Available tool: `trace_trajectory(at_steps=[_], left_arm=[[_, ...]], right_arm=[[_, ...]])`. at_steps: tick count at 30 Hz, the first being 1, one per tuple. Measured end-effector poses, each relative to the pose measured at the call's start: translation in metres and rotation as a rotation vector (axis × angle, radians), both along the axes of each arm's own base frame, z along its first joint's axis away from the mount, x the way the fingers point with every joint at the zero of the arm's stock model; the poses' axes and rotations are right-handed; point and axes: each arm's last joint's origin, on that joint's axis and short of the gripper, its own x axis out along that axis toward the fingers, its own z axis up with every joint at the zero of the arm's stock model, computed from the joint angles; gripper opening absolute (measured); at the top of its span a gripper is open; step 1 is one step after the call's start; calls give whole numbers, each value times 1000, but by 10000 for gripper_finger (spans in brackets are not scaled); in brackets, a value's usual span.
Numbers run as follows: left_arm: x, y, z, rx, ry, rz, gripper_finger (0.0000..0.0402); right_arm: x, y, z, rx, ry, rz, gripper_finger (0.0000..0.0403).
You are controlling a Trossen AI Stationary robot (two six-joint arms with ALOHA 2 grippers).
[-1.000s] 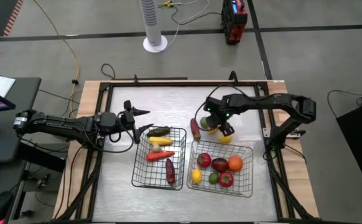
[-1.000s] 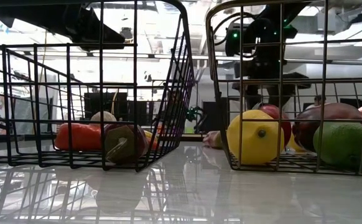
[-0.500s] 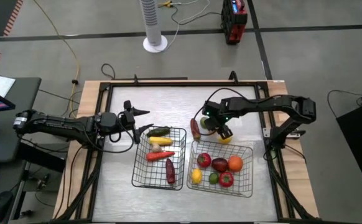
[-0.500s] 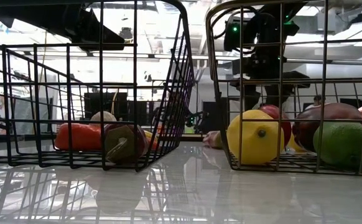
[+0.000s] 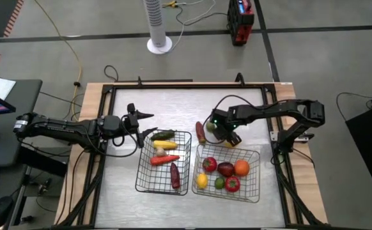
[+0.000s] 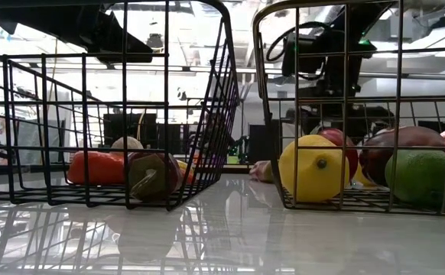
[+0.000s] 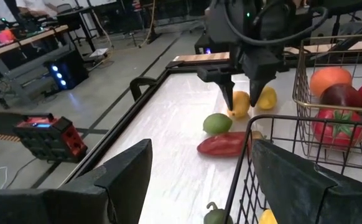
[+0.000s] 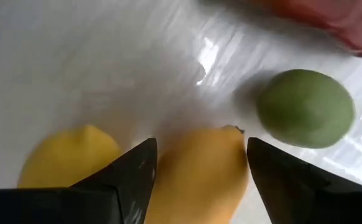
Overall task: Sort produce into baskets
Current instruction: Put the left lemon into the right wire basket
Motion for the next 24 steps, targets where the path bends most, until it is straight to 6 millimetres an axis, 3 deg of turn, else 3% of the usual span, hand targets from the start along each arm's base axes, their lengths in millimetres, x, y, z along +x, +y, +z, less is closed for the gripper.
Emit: trace_trajectory(at_steps=[7, 13, 17, 20, 24], left_arm=[[0, 0, -1, 0, 6, -1, 263], [0, 0, -1, 0, 6, 0, 263], [0, 0, -1, 0, 10, -1, 263], [0, 0, -1, 0, 10, -1, 263], [0, 0, -1, 0, 11, -1, 263]], right_arm=[[-7, -6, -6, -33, 38, 11, 271], [-9, -11, -6, -24, 40, -41, 225], [1, -14, 6, -14, -26, -134, 203], [6, -17, 15, 2, -68, -218, 212], [3, -20, 16, 9, -41, -244, 255]])
